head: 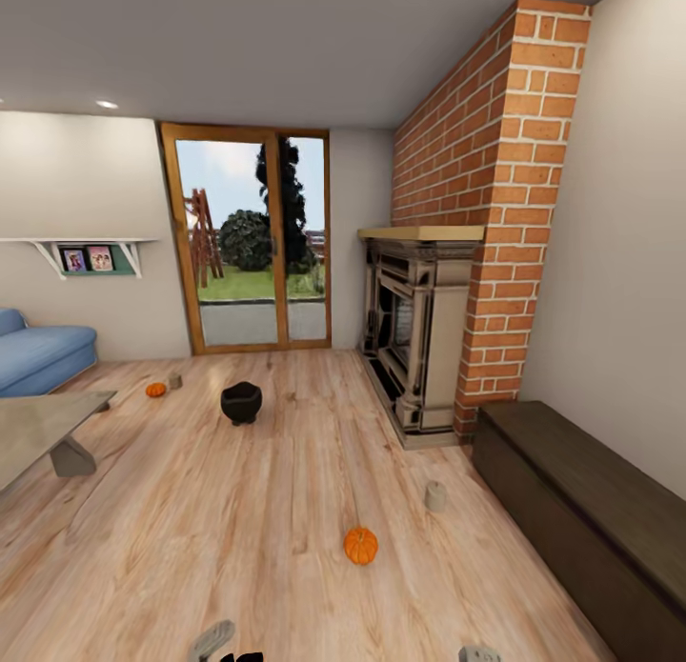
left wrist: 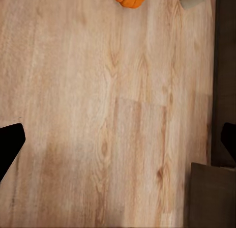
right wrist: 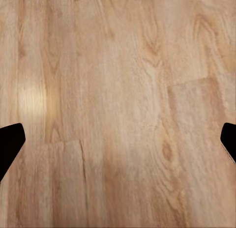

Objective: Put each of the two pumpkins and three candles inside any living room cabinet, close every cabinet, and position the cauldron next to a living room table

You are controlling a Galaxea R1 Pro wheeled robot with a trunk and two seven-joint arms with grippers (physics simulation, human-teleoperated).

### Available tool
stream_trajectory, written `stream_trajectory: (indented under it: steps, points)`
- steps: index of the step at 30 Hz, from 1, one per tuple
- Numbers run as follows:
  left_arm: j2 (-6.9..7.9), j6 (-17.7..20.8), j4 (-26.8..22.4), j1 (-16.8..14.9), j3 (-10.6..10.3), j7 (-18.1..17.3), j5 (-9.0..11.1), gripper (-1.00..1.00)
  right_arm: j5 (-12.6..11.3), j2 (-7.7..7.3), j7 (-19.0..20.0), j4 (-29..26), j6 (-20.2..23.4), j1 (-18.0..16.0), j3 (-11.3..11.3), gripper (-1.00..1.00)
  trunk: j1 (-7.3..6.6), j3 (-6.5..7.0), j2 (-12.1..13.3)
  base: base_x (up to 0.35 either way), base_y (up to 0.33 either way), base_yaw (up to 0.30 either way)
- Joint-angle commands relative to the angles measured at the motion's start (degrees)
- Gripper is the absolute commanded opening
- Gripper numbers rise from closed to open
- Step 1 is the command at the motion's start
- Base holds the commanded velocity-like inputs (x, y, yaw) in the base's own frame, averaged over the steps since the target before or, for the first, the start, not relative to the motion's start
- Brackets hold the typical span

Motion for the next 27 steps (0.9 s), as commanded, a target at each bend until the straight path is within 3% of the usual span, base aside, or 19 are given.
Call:
stream_trajectory:
  steps: [1,27]
  points:
    - [0.04,0.4,-0.1,0.0,-0.2,0.0,0.6,1.00,-0.6,-0.04,0.1,-0.1,0.2,0.0,0.3,1.00,0.03,-0.07,0.0,0.331,0.049,0.000]
    - [0.03,0.4,0.0,0.0,-0.2,0.0,0.6,1.00,-0.6,-0.12,0.0,-0.1,0.2,0.0,0.2,1.00,0.03,-0.07,0.0,0.303,0.197,0.006]
